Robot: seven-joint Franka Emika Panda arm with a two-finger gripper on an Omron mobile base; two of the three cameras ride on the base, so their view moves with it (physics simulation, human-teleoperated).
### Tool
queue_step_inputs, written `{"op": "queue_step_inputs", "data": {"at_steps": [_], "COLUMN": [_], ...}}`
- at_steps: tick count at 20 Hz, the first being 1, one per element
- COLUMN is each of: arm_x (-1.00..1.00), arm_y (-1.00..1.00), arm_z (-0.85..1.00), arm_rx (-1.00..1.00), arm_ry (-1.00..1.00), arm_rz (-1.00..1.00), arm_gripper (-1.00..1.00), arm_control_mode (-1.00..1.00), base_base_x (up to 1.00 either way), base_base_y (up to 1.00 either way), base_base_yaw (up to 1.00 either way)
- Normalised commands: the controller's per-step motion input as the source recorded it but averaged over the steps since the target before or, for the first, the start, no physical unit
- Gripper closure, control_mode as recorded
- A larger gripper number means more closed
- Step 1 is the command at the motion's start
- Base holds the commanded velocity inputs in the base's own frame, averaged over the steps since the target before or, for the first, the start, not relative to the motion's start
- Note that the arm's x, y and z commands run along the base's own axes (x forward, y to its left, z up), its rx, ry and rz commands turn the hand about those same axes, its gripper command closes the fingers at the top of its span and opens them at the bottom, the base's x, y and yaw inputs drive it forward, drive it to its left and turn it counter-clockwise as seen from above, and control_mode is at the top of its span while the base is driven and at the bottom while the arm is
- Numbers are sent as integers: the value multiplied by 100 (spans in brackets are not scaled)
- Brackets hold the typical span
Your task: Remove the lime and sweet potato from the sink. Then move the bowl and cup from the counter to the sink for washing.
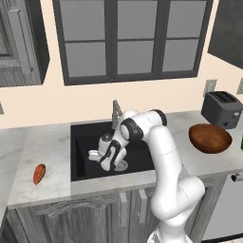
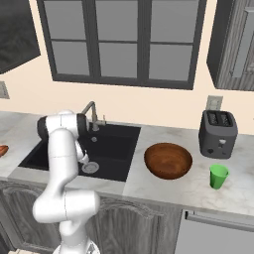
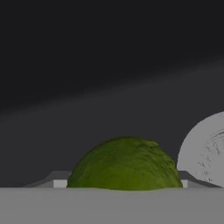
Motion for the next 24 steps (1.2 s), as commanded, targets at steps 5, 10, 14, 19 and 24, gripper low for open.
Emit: {"op": "queue_step_inputs", "data": {"at_steps": [5, 10, 14, 19, 24], "arm_x": [-25, -29, -30, -29, -23], "arm_y": [-12, -7, -2, 0, -2], "arm_z": [28, 30, 33, 34, 37], "arm_rx": [0, 0, 0, 0, 0], "arm_ry": [0, 0, 0, 0, 0], "arm_rz": [0, 0, 0, 0, 0], "arm_gripper": [100, 100, 100, 100, 100], "arm_control_mode": [-100, -100, -100, -100, -100], "base_base_x": [0, 0, 0, 0, 0], "base_base_y": [0, 0, 0, 0, 0], "base_base_yaw": [0, 0, 0, 0, 0]}}
